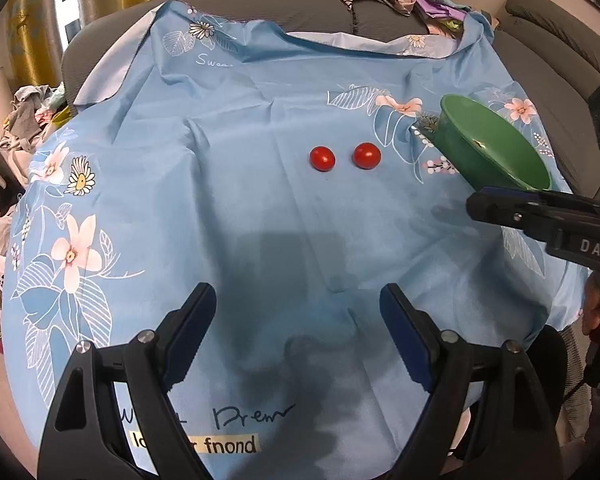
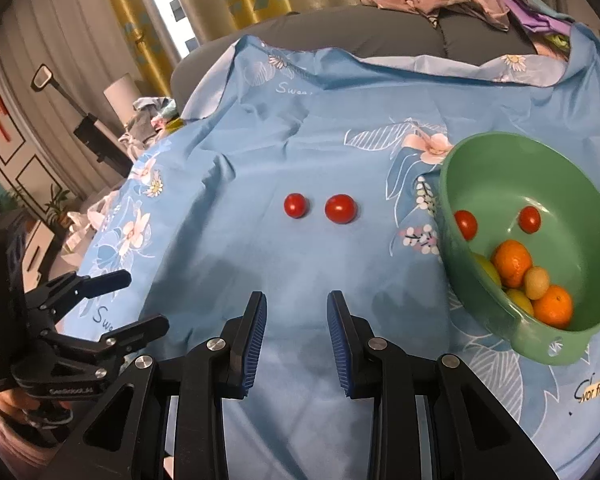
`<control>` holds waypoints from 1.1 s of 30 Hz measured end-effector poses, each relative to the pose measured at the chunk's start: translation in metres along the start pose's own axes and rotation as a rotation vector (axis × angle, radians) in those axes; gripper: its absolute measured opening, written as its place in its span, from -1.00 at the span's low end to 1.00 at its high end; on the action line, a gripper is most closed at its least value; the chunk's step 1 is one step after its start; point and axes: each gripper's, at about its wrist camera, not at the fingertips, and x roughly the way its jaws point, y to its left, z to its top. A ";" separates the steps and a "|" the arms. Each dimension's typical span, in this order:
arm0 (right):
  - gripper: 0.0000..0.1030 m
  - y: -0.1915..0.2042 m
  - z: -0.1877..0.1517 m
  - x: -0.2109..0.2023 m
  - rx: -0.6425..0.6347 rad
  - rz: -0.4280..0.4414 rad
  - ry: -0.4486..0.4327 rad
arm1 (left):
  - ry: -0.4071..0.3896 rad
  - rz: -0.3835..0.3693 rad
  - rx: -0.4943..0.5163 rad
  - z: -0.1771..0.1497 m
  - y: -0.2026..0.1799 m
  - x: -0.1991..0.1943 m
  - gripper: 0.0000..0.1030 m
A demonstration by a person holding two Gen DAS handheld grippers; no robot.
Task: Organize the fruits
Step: 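Move the right gripper to another cherry tomato and close on it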
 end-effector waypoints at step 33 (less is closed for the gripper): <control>-0.16 -0.014 0.028 0.043 0.009 0.024 0.013 | 0.050 -0.017 0.045 0.039 -0.009 0.037 0.69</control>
